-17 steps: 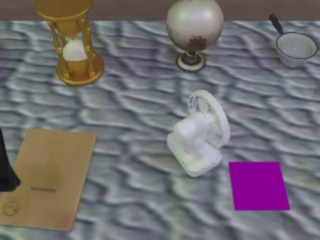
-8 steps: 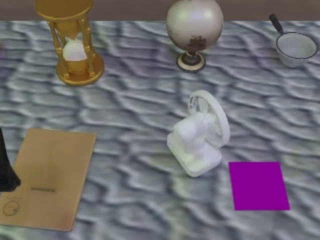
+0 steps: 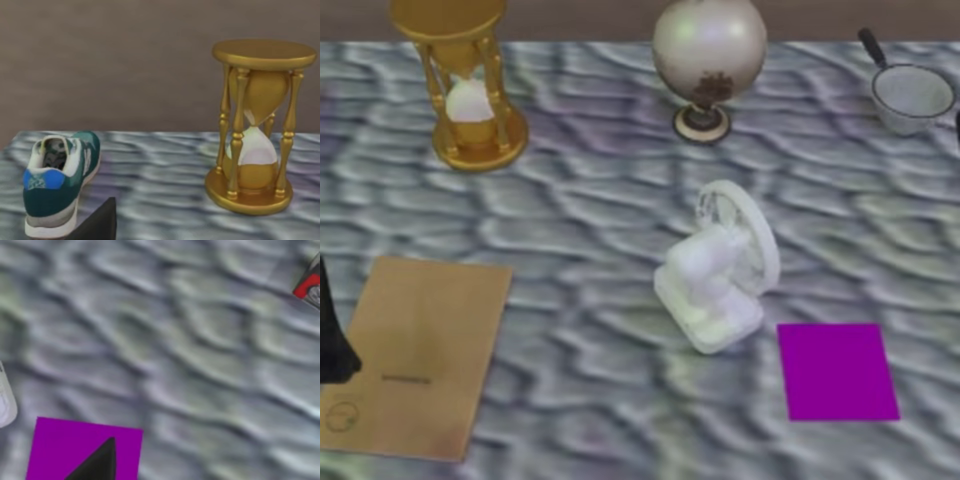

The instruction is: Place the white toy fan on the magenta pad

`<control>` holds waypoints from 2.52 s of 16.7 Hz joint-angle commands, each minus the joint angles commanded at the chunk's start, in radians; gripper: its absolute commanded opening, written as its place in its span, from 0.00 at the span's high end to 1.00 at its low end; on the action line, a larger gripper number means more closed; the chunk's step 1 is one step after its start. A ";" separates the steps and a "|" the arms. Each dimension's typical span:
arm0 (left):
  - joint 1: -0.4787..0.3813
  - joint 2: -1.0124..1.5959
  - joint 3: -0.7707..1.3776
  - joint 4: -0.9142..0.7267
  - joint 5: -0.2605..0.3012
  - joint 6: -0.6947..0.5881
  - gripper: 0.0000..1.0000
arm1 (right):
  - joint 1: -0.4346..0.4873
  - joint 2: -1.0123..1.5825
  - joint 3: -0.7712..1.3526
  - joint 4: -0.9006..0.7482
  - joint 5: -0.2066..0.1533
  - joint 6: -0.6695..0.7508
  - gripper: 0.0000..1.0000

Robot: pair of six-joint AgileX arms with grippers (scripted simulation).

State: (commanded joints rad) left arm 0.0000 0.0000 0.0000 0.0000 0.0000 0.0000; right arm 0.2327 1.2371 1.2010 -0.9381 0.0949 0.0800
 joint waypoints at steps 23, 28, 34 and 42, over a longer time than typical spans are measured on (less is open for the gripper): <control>0.000 0.000 0.000 0.000 0.000 0.000 0.00 | 0.358 1.036 1.108 -0.666 -0.089 -0.016 0.00; 0.000 0.000 0.000 0.000 0.000 0.000 0.00 | 0.361 1.003 0.922 -0.520 -0.090 -0.015 0.00; 0.000 0.000 0.000 0.000 0.000 0.000 0.00 | 0.362 0.990 0.843 -0.450 -0.090 -0.014 0.00; 0.000 0.000 0.000 0.000 0.000 0.000 0.00 | 0.362 0.990 0.843 -0.450 -0.090 -0.014 0.53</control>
State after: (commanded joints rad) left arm 0.0000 0.0000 0.0000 0.0000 0.0000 0.0000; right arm 0.5951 2.2276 2.0445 -1.3878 0.0048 0.0663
